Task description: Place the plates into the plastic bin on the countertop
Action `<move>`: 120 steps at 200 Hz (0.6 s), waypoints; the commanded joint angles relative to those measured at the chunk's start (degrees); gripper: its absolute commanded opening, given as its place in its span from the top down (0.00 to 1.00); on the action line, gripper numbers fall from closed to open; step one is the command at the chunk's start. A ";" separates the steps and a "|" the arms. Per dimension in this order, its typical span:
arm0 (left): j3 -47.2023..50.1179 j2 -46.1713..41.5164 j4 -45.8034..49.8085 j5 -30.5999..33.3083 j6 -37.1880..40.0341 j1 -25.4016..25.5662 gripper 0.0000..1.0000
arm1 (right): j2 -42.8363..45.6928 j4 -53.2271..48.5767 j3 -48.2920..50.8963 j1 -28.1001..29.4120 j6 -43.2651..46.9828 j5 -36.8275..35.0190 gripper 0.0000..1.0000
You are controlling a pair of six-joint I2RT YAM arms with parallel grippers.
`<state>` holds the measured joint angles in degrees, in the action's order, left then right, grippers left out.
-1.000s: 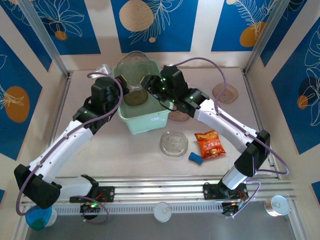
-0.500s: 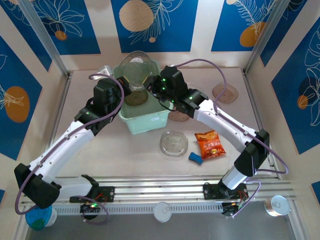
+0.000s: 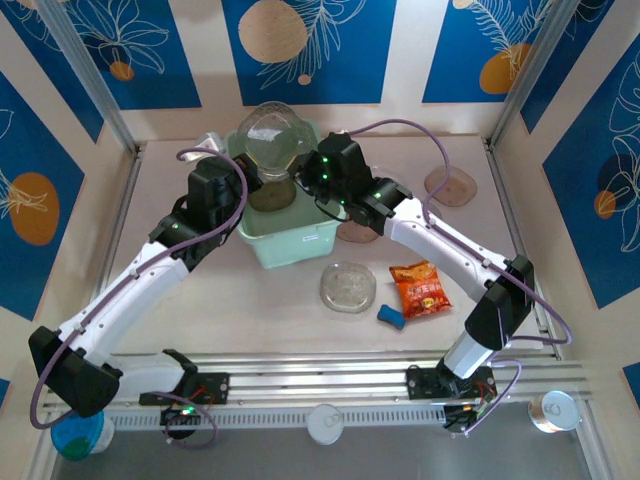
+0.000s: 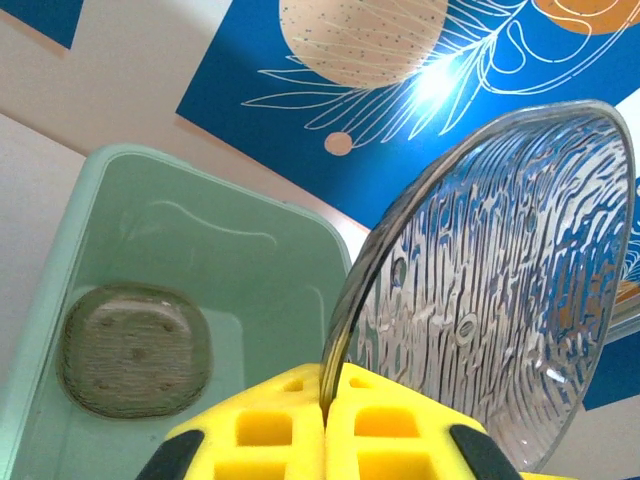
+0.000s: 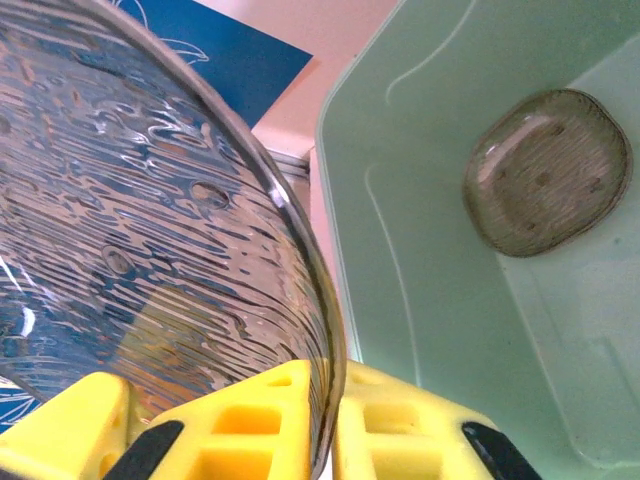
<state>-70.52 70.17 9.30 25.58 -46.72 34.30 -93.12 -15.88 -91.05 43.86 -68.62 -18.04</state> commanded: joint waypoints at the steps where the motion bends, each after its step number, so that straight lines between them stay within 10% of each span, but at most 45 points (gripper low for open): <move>1: -1.06 -1.23 -0.56 -1.18 -1.00 0.85 1.00 | -0.57 1.29 0.61 -0.09 -0.24 -1.77 0.88; 27: -1.20 -1.13 0.01 -1.59 -0.91 0.85 1.00 | -0.52 1.55 0.59 0.00 -0.02 -1.91 0.90; 74: -1.47 -1.80 3.58 -0.86 1.75 0.67 0.43 | -0.24 1.68 1.00 -0.09 -0.73 -2.77 0.93; 120: -3.09 -3.24 7.19 -0.65 8.28 -1.48 0.28 | -1.77 -2.55 -1.43 -0.61 -4.33 -5.32 0.95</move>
<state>-70.72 68.84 13.78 25.12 -43.38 34.20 -93.36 -16.21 -90.87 43.79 -69.67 -19.84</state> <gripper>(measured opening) 0.705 0.068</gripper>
